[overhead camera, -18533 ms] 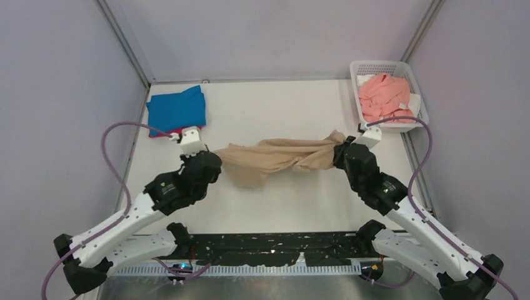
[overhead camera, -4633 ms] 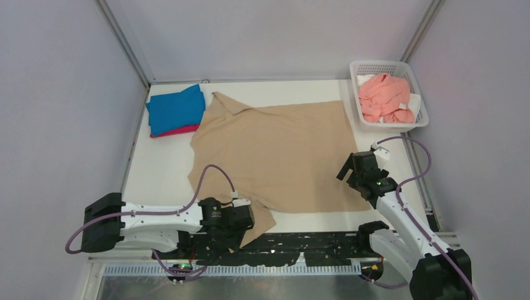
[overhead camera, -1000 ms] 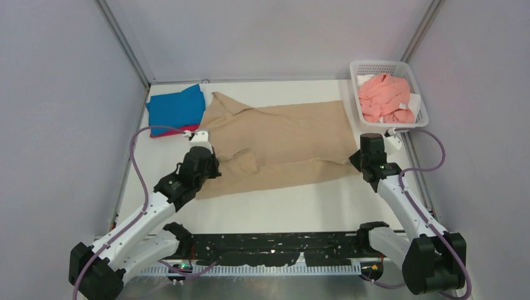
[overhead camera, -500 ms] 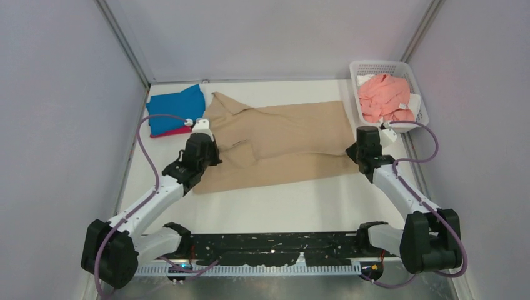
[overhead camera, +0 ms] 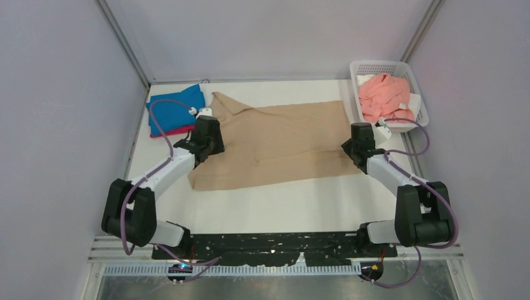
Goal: Fold and stack the t-shirts
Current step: Fold the flattened tshirt in 1/3 of the way
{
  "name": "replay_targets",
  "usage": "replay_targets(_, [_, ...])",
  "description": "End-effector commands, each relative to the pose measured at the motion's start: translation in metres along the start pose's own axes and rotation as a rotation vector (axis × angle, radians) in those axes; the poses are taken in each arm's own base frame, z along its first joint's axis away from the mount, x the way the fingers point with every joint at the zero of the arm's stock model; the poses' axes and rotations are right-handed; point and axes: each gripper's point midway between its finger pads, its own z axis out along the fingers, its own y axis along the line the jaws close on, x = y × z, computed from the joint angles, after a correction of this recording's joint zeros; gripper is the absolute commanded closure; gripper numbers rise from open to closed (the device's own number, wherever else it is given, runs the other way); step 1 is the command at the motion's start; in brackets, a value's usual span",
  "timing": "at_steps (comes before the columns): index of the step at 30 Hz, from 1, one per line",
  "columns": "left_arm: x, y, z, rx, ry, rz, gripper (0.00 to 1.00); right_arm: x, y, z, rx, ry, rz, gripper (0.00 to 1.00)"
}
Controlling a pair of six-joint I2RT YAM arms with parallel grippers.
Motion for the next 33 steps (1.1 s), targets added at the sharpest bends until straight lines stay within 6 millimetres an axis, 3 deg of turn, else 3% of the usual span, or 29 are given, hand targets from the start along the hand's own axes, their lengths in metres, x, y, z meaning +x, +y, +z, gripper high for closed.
replay_targets(1, [-0.022, 0.019, 0.006, -0.142, 0.034, -0.114, 0.3, -0.044, 0.035, 0.002, -0.067, -0.134, 0.05, 0.45])
replay_targets(2, [-0.027, 0.023, 0.004, -0.171, 0.031, -0.121, 0.07, -0.047, 0.037, 0.0, -0.072, -0.143, 0.042, 0.39])
replay_targets(3, [-0.033, 0.024, 0.002, -0.185, 0.023, -0.125, 0.01, -0.056, 0.043, -0.005, -0.087, -0.165, 0.045, 0.3])
replay_targets(7, [-0.051, 0.015, -0.017, -0.139, -0.01, -0.17, 0.0, -0.07, 0.052, -0.032, -0.13, -0.224, 0.011, 0.09])
replay_targets(9, [-0.049, 0.0, -0.023, -0.039, -0.015, -0.195, 0.0, -0.068, 0.049, -0.043, -0.129, -0.229, -0.017, 0.06])
replay_targets(13, [-0.017, -0.024, -0.024, 0.135, 0.054, -0.234, 0.0, -0.042, 0.039, -0.051, -0.154, -0.185, -0.087, 0.05])
replay_targets(16, [0.013, -0.032, -0.017, 0.191, 0.148, -0.237, 0.0, -0.015, 0.04, -0.045, -0.207, -0.091, -0.164, 0.05])
replay_targets(20, [0.048, -0.027, 0.001, 0.155, 0.249, -0.244, 0.0, 0.025, 0.045, -0.021, -0.232, 0.061, -0.246, 0.05])
replay_targets(24, [0.074, -0.026, 0.012, 0.137, 0.348, -0.251, 0.0, 0.051, 0.043, -0.004, -0.219, 0.162, -0.279, 0.05])
replay_targets(28, [0.098, -0.022, 0.011, 0.133, 0.407, -0.273, 0.0, 0.066, 0.029, -0.005, -0.206, 0.206, -0.261, 0.05])
replay_targets(33, [0.13, -0.012, -0.004, 0.127, 0.461, -0.306, 0.0, 0.088, -0.011, -0.018, -0.149, 0.257, -0.256, 0.05])
